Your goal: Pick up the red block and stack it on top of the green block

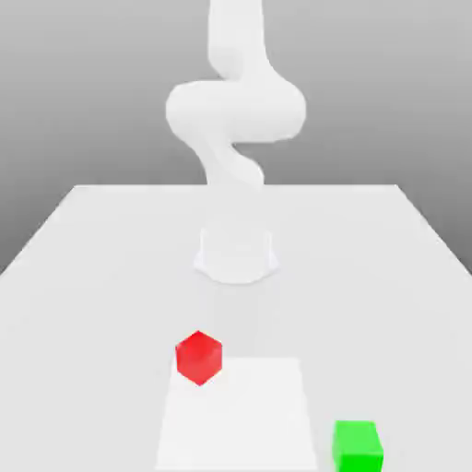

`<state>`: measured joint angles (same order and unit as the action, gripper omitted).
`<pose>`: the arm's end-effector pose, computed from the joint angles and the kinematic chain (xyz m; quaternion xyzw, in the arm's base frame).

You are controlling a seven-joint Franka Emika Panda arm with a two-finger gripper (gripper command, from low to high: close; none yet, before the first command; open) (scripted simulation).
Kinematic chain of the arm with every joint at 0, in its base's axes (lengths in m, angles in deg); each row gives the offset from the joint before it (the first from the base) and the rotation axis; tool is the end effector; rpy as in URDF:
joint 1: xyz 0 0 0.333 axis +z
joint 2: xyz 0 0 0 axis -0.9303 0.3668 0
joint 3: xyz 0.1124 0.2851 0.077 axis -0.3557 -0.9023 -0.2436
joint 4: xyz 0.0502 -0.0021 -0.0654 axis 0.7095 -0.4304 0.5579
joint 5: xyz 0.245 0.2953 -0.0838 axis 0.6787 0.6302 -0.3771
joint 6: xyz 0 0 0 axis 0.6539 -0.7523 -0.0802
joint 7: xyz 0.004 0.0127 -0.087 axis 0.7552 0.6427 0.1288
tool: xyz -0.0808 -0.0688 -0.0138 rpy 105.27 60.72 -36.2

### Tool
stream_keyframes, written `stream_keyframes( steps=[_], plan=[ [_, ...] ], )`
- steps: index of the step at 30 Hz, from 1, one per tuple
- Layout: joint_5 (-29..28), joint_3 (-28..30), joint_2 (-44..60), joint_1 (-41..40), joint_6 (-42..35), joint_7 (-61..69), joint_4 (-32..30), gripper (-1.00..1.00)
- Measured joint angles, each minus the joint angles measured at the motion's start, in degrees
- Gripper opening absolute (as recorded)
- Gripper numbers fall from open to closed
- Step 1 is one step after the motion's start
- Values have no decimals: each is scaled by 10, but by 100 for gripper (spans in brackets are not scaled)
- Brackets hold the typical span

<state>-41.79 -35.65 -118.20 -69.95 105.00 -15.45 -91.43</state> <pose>0.3731 -0.0050 0.6610 -0.8493 0.3918 -0.3243 0.1411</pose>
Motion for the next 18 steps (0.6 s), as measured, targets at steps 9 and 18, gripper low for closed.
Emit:
stream_keyframes(
  steps=[9, 18],
  plan=[
    [6, -20, 155, -58, 122, -119, -158, 0],
    [3, -26, 376, -108, 290, -253, -312, 0]
  ],
)
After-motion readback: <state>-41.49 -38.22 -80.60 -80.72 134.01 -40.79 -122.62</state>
